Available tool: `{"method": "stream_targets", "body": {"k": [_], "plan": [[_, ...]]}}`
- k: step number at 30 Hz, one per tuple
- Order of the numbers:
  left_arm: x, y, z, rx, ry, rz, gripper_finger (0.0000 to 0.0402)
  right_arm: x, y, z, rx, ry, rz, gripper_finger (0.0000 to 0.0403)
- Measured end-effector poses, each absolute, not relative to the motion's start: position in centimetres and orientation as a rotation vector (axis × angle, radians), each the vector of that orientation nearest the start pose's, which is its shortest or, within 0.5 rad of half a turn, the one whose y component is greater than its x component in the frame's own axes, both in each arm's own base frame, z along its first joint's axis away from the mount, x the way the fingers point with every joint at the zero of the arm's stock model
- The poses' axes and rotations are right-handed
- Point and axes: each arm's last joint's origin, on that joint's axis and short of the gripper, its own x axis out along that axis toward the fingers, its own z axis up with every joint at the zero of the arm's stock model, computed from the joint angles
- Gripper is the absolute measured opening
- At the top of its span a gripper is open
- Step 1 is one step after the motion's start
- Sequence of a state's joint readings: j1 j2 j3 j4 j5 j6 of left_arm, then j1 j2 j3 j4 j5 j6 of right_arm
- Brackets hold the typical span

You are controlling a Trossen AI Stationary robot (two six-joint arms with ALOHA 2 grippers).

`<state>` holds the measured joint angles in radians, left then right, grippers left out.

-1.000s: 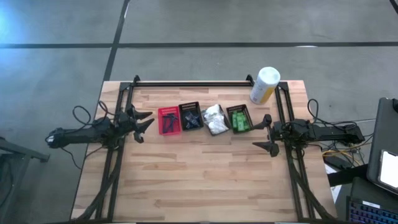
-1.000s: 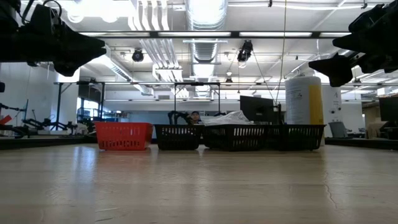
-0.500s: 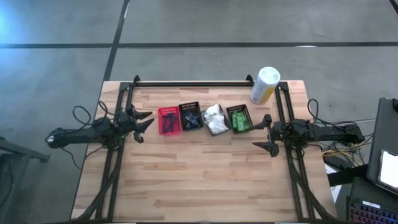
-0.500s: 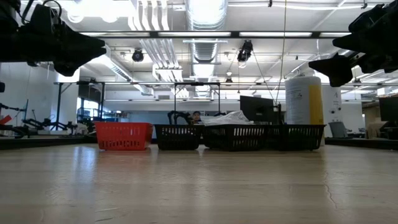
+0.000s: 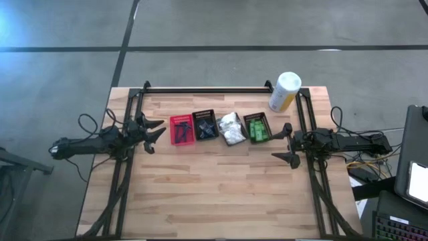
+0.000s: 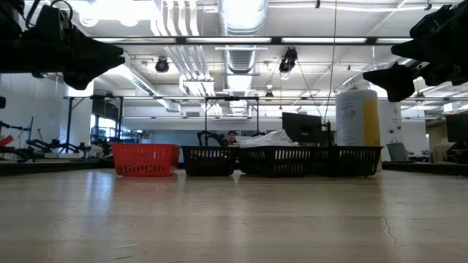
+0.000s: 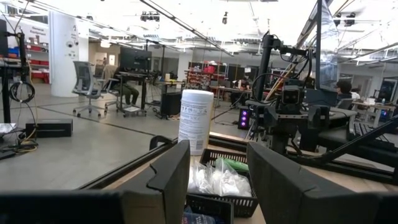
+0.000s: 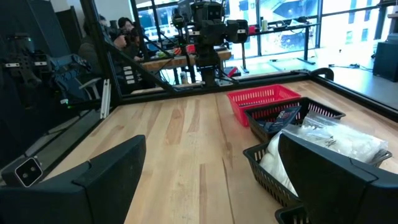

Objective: Pick & Place Travel size toiletries
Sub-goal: Return to Home Position

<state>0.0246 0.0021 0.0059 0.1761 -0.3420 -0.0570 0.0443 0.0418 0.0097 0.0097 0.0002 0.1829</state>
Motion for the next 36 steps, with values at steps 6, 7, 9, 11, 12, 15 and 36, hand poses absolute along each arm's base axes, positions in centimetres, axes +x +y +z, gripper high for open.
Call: {"method": "stream_targets", "body": {"k": [6,7,9,11,12,15,36], "plan": [[9.40,1.20,18.20,-0.085,-0.189,0.360,0.0165,9.96,0.44,16.45,0.182,0.026,0.042,0.0363],[9.40,1.20,18.20,-0.085,-0.189,0.360,0.0165,9.96,0.44,16.45,0.182,0.027,0.042,0.0364],[9.40,1.20,18.20,-0.085,-0.190,0.360,0.0165,9.96,0.44,16.45,0.182,0.027,0.042,0.0363],[9.40,1.20,18.21,-0.085,-0.190,0.360,0.0165,9.96,0.44,16.45,0.182,0.027,0.041,0.0364],[9.40,1.20,18.21,-0.085,-0.190,0.360,0.0165,9.96,0.44,16.45,0.182,0.027,0.042,0.0364],[9.38,1.29,18.12,-0.085,-0.182,0.392,0.0165,9.96,0.44,16.45,0.182,0.026,0.042,0.0364],[8.87,2.19,17.52,-0.095,-0.132,0.769,0.0165,9.96,0.44,16.45,0.182,0.027,0.042,0.0364]]}}
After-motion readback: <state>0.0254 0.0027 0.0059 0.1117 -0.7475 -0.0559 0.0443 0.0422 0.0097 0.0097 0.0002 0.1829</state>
